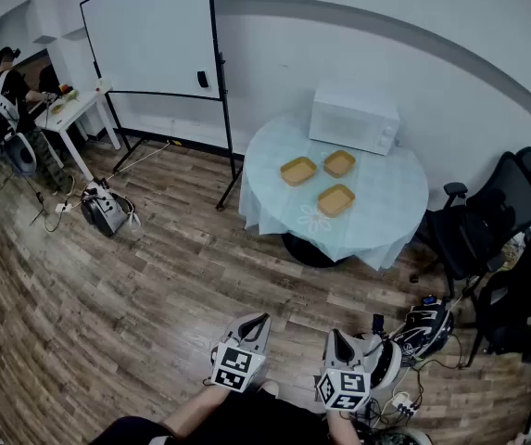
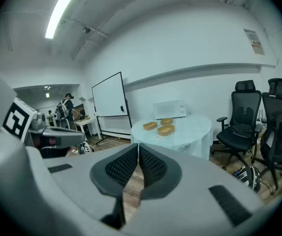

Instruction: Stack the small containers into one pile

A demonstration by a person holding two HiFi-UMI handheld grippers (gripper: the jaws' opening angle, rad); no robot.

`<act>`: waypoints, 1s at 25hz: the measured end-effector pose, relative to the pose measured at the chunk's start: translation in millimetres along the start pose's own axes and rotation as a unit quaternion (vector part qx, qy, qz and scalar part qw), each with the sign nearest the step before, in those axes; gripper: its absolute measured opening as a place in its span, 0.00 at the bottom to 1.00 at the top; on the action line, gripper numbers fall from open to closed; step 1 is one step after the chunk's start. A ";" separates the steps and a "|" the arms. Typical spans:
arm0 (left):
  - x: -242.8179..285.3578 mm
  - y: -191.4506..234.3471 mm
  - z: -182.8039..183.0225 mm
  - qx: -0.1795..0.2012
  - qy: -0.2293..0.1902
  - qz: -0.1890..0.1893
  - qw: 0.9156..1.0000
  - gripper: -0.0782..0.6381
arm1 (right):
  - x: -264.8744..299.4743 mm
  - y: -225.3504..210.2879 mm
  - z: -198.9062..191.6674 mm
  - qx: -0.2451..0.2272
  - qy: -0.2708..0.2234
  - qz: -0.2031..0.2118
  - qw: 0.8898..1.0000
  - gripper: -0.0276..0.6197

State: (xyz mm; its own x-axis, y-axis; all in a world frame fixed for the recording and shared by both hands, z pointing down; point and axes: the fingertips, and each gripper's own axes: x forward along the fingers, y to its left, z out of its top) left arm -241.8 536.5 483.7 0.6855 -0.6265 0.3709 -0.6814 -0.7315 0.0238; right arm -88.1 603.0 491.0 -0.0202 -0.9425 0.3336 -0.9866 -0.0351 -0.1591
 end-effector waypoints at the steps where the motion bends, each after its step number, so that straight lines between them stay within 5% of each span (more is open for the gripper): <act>1: 0.4 -0.6 0.0 0.001 0.001 0.000 1.000 0.13 | -0.5 0.2 1.3 -0.003 -0.004 0.001 1.000 0.08; 25: -4.2 -10.6 -4.5 0.006 0.006 0.001 1.000 0.13 | -13.7 1.7 -7.4 -0.004 -0.006 0.009 1.000 0.08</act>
State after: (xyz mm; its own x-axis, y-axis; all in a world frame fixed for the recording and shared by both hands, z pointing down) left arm -238.6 548.1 486.1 0.6809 -0.6251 0.3816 -0.6801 -0.7330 0.0127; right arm -90.7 618.3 493.0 -0.0362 -0.9466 0.3205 -0.9874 -0.0157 -0.1576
